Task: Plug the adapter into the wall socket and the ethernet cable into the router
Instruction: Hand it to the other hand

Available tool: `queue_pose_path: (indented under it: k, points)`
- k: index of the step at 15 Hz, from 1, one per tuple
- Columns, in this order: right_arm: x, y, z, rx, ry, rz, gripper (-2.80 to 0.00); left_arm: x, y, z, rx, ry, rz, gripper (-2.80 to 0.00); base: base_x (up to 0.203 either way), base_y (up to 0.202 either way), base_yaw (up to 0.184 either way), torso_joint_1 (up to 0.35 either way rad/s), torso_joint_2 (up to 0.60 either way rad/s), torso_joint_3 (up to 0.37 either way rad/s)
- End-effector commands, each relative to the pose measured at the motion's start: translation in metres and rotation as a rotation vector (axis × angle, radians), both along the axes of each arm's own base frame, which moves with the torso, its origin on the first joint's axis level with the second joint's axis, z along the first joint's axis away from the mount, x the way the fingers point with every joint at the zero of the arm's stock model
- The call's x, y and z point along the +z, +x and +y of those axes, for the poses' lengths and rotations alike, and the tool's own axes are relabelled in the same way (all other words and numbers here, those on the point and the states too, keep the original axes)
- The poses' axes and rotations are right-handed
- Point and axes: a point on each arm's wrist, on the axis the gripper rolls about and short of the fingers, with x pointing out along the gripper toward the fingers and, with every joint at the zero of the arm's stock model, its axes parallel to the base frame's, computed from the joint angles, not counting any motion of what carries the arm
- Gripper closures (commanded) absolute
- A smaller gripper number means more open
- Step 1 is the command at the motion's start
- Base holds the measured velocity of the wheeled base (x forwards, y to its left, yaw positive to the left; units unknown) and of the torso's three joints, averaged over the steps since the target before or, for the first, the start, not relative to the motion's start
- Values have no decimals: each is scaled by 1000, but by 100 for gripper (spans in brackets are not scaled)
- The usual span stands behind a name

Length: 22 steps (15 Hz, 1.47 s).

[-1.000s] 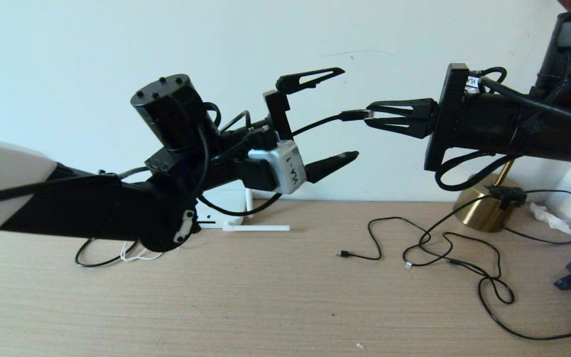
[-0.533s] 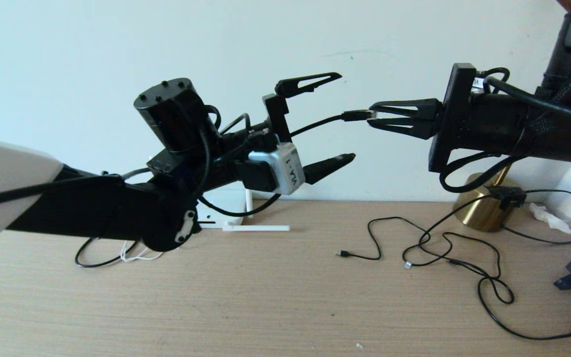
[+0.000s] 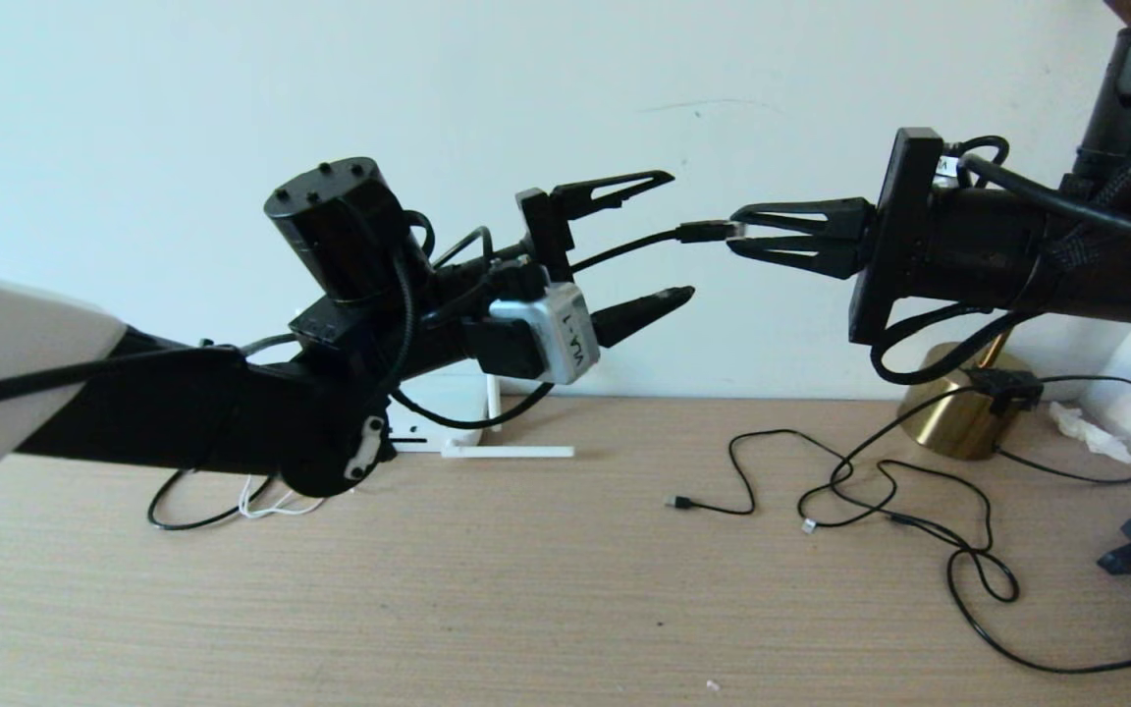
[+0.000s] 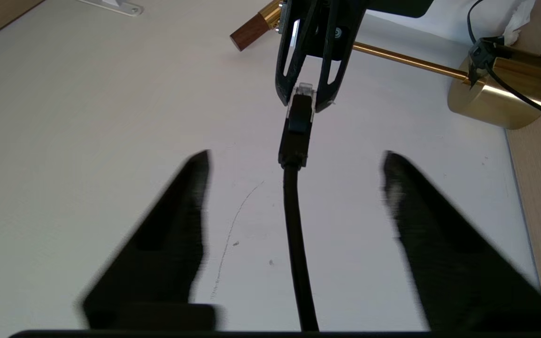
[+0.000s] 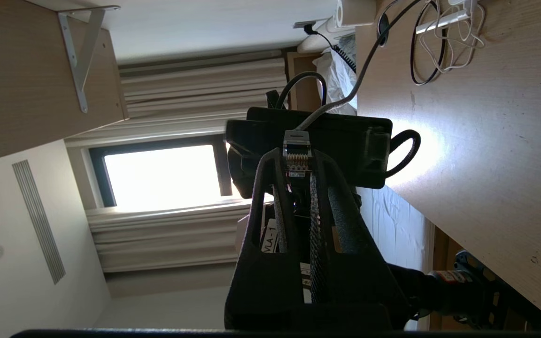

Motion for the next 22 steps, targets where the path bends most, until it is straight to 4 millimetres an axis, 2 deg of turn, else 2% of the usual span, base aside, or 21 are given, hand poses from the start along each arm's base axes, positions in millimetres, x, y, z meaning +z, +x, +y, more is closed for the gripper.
queue_pose_path:
  k: [1,13,14,19,22]
  points:
    - [0,0,0,5,3,6,0,1,-1,-1,-5,-1,-12,0,0,0,0,0,0,0]
    - [-3,-1,3,13,-3,8,0,1,-2,-2,-6,-2,-13,0,0,0,0,0,0,0]
    - [-3,-1,3,10,-3,6,-280,1,-2,-2,-6,-2,-13,0,0,0,0,0,0,0]
    - [-3,0,0,-11,-1,4,-280,-5,-7,4,-1,12,28,0,0,0,0,0,0,0]
    - [1,-10,-12,-126,-64,-120,-280,-6,-7,32,88,-73,241,0,0,0,0,0,0,0]
